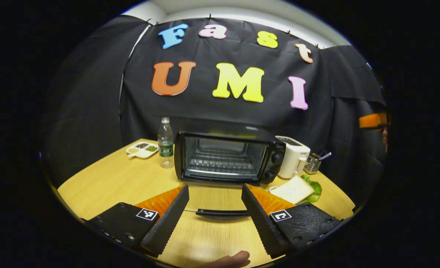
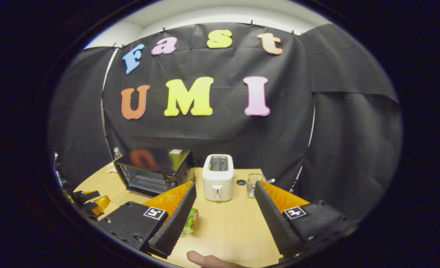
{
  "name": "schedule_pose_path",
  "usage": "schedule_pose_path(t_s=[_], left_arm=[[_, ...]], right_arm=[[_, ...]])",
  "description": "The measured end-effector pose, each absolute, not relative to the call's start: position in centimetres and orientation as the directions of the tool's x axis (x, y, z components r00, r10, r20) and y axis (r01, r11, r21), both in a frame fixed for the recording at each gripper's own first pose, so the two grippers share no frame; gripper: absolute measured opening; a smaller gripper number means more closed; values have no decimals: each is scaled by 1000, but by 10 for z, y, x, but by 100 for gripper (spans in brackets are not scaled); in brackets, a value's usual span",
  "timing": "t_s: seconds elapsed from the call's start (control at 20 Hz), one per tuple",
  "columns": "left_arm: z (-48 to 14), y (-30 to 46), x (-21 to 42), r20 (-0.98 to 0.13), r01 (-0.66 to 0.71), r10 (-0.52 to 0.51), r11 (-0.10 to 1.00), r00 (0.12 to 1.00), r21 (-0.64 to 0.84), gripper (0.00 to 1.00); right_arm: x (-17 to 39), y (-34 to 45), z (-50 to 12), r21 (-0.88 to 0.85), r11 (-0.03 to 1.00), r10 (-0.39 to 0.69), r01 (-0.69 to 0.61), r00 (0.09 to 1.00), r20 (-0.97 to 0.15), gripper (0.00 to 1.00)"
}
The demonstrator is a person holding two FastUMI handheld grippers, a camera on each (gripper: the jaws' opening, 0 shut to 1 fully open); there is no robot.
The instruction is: Open the electric oven with the left hand, put the food in, and close the electric oven.
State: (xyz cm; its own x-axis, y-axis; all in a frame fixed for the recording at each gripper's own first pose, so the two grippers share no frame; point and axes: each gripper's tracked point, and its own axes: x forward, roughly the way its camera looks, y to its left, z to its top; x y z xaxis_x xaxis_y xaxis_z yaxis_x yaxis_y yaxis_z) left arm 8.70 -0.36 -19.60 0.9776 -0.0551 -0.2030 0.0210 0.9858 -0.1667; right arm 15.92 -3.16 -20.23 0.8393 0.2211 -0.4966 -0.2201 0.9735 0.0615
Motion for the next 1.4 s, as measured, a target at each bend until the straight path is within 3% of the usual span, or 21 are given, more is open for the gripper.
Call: schedule_pose_path(t_s=[0.2, 0.25, 0.3, 0.45, 0.5, 0.55, 0.65, 0.7, 0.75, 0.85, 0.9, 0.95, 1.0, 1.05, 1.1, 1.15, 1.2, 1.25, 1.3, 1.35, 1.4], left_arm=[[-134, 11, 66, -70, 3, -9, 996, 998, -84, 94], [-125, 15, 60, -47, -19, 15, 997, 999, -69, 94], [-115, 19, 56, -26, -33, 32, 997, 999, -65, 94], [-103, 22, 41, -6, -41, 41, 997, 999, -66, 93], [-100, 23, 38, -2, -40, 40, 997, 999, -65, 93], [-98, 24, 34, -2, -41, 41, 997, 999, -63, 93], [-95, 24, 30, 2, -40, 41, 998, 999, -49, 93], [-94, 23, 28, 5, -41, 42, 998, 999, -39, 93], [-93, 23, 27, 5, -45, 45, 999, 999, -30, 93], [-92, 22, 26, 5, -48, 49, 999, 999, -24, 93], [-91, 19, 29, 8, -44, 44, 999, 999, -27, 93], [-93, 14, 31, 6, -35, 35, 999, 999, -31, 93], [-94, 10, 34, 1, -29, 29, 999, 1000, -39, 93], [-93, 6, 35, 1, -21, 21, 999, 1000, -45, 93], [-94, 1, 36, -3, -10, 10, 999, 1000, -49, 93], [-97, -3, 37, -10, 2, -2, 999, 1000, -46, 93], [-96, -6, 38, -11, 8, -9, 999, 1000, -45, 93], [-96, -5, 39, -9, 3, -3, 999, 1000, -43, 94], [-96, -3, 39, -10, -3, 2, 999, 1000, -40, 94], [-97, -2, 37, -9, -6, 6, 999, 1000, -40, 95], [-97, -2, 35, -13, -6, 6, 999, 1000, -42, 95]], right_arm=[[178, 5, -256, 204, 928, 369, -312, 690, -623, 100], [183, 13, -272, 242, 918, 393, -313, 653, -648, 92], [185, 19, -286, 280, 908, 417, -313, 604, -679, 100], [178, 46, -328, 404, 853, 518, -332, 439, -734, 99], [177, 53, -340, 440, 837, 543, -326, 388, -745, 87], [175, 58, -351, 470, 825, 560, -315, 340, -755, 87], [174, 63, -368, 520, 806, 588, -284, 274, -761, 87], [174, 65, -378, 538, 797, 598, -273, 241, -764, 98], [172, 69, -386, 559, 784, 613, -269, 203, -763, 85], [167, 78, -401, 603, 748, 649, -277, 119, -751, 85], [163, 81, -409, 619, 733, 660, -282, 74, -748, 97], [160, 84, -416, 632, 725, 663, -273, 32, -748, 84], [157, 85, -422, 641, 723, 662, -256, -9, -750, 97], [154, 86, -427, 655, 716, 667, -242, -41, -744, 97], [154, 87, -432, 668, 710, 674, -222, -58, -736, 83], [154, 90, -434, 686, 700, 688, -197, -72, -722, 93], [153, 95, -433, 718, 675, 716, -170, -83, -693, 87], [149, 99, -434, 745, 651, 741, -147, -93, -665, 70], [148, 103, -434, 761, 637, 756, -124, -96, -648, 75], [147, 102, -435, 773, 625, 769, -109, -86, -633, 53], [147, 99, -436, 776, 621, 773, -107, -78, -630, 40]])
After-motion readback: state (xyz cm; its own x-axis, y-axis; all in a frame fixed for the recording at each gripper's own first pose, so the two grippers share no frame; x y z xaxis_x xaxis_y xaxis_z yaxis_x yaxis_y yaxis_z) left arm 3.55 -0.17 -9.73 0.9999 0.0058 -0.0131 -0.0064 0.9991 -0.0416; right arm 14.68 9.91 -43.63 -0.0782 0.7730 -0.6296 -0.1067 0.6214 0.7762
